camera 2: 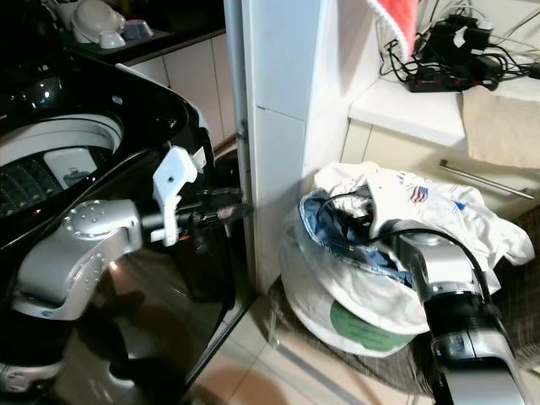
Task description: Clothes washing
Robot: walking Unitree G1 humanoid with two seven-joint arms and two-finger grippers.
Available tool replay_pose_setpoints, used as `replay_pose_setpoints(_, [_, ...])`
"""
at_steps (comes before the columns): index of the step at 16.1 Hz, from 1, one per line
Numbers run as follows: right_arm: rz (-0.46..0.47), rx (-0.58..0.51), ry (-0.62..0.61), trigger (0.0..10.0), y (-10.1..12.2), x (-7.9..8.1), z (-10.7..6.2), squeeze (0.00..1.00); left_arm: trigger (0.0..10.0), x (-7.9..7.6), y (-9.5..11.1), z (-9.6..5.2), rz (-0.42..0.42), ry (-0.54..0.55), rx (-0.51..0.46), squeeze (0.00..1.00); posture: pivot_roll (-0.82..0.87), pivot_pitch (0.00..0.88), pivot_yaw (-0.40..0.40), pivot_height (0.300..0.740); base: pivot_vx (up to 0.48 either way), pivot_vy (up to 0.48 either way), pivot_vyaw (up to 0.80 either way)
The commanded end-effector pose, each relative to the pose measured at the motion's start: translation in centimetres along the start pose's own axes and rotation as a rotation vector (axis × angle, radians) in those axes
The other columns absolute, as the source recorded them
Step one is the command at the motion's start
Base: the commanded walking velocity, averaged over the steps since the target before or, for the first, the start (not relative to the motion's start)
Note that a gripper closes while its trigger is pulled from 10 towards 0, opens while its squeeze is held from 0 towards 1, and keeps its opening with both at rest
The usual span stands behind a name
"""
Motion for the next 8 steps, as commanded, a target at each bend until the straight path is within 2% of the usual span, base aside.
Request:
replay_pose_setpoints(1, [0.017, -0.086, -0.124, 10.0, 1.4, -1.9, 0.0, 1.00, 10.0, 1.7, 0.9, -0.2, 0.039, 0.109, -0.013, 0.00, 0.01, 0.000, 0.061, 0.740, 0.000, 0.000, 0.00])
replay_pose_setpoints(2, [0.020, -0.102, -0.170, 10.0, 1.5, -2.5, 0.0, 1.00, 10.0, 2.0, 0.9, -0.2, 0.046, 0.139, -0.007, 0.00, 0.01, 0.000, 0.061, 0.740, 0.000, 0.000, 0.00])
replay_pose_setpoints(3, [0.044, -0.125, -0.274, 10.0, 1.4, -4.3, -0.2, 1.00, 10.0, 2.8, 1.2, -0.5, 0.071, 0.199, -0.001, 0.00, 0.03, 0.000, 0.064, 0.740, 0.000, 0.000, 0.00])
replay_pose_setpoints(5, [0.092, -0.139, -0.373, 10.0, 0.7, -6.6, -0.6, 1.00, 10.0, 3.3, 2.0, -1.0, 0.114, 0.231, -0.023, 0.00, 0.05, 0.000, 0.069, 0.740, 0.000, 0.000, 0.00])
replay_pose_setpoints(6, [0.146, -0.154, -0.393, 10.0, 0.3, -7.3, -0.7, 1.00, 10.0, 3.2, 2.4, -1.4, 0.120, 0.220, -0.030, 0.00, 0.09, 0.000, 0.075, 0.740, 0.000, 0.000, 0.00])
replay_pose_setpoints(8, [0.171, -0.162, -0.428, 10.0, -0.2, -8.0, -0.9, 1.00, 10.0, 3.0, 2.8, -2.2, 0.115, 0.218, -0.032, 0.00, 0.13, 0.012, 0.084, 0.740, 0.000, 0.000, 0.00])
Point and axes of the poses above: a point about 5 cm out from each wrist's last joint towards the gripper, its own z axis pointing out of the wrist towards the gripper, its own y axis along the axis of the wrist's last joint, x = y × z, the point moved 2 cm from there along z, pointing out of the wrist towards the gripper, and after that the axes turned 14 degrees about z, right-handed, at the moved point
